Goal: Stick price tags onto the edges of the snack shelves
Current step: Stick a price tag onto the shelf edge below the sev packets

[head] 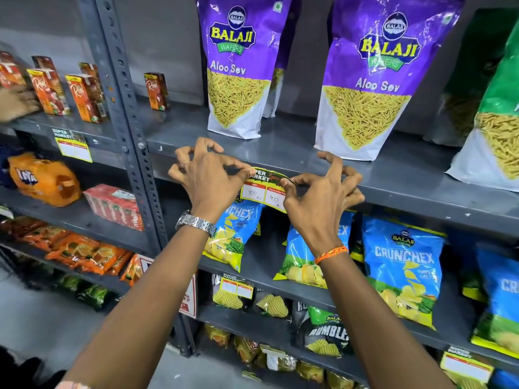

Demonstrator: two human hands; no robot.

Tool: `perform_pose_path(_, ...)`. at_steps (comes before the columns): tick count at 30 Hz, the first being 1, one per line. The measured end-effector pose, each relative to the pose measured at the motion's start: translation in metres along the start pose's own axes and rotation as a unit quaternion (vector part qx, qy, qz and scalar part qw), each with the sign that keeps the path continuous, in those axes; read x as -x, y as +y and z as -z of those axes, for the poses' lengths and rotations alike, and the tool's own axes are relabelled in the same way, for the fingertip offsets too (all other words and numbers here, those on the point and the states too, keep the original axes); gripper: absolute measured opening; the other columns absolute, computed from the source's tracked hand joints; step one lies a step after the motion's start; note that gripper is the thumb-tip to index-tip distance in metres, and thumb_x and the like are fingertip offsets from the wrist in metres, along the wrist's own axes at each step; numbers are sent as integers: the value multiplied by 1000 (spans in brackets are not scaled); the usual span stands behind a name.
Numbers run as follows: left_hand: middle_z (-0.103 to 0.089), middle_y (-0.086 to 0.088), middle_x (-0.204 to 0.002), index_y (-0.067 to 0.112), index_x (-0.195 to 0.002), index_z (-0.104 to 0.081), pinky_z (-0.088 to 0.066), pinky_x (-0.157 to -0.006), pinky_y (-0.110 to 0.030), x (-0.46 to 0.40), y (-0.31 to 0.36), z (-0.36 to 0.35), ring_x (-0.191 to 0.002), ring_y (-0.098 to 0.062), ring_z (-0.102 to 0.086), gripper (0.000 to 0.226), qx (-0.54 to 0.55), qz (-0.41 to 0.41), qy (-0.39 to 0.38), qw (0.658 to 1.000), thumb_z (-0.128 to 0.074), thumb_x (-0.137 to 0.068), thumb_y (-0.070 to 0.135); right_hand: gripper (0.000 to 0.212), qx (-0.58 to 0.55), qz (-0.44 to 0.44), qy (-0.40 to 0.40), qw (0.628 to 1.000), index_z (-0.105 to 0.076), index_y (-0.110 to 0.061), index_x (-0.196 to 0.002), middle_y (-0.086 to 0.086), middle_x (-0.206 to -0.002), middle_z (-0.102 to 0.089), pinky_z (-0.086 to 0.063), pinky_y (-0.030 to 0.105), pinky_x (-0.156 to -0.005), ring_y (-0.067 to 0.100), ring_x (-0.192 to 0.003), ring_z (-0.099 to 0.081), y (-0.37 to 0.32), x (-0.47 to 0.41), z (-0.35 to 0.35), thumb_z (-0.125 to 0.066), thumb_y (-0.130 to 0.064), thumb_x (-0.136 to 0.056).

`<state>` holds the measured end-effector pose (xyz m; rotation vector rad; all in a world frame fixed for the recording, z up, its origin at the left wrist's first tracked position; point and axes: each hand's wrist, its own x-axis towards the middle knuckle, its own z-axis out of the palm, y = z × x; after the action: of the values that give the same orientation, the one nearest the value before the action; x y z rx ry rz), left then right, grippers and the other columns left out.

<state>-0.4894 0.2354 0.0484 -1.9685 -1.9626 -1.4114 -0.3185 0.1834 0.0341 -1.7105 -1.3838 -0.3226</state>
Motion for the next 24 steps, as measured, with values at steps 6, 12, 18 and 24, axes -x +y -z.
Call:
perform_pose_path(6,-51,15,-116,44,-86,-79,-26,-95,-49,3,3,-6,-123,-28,-37,24,-2,6,15,1000,-78,-70,62,11,22,-6,-2,1000,-73,-30,-69,-6,-146,-41,-24,48,-91,31,-125,-29,2,-5,-2,-74,-39,-74)
perform_pose_path(12,-56,17,-109,41,-78,-78,-26,-91,-46,5,10,-8,-121,-24,-41,35,-23,32,71,997,-75,-61,72,22,66,-3,27,997,-68,-29,-62,-7,-141,-44,-24,46,-88,31,-124,-30,0,-9,-5,-68,-48,-72)
perform_pose_path(18,-52,17,-121,47,-93,-76,-26,-89,-46,-3,-5,1,-125,-28,-39,42,-32,18,54,998,-75,-61,74,23,61,-25,37,997,-69,-28,-69,-5,-140,-45,-20,45,-88,32,-127,-29,9,-8,6,-77,-49,-74)
perform_pose_path(24,-49,16,-130,46,-95,-77,-26,-91,-48,-10,-10,5,-127,-30,-36,16,-35,10,48,998,-78,-79,48,33,58,29,32,997,-77,-34,-87,-9,-137,-48,-20,43,-86,31,-124,-32,-5,-13,5,-72,-64,-74)
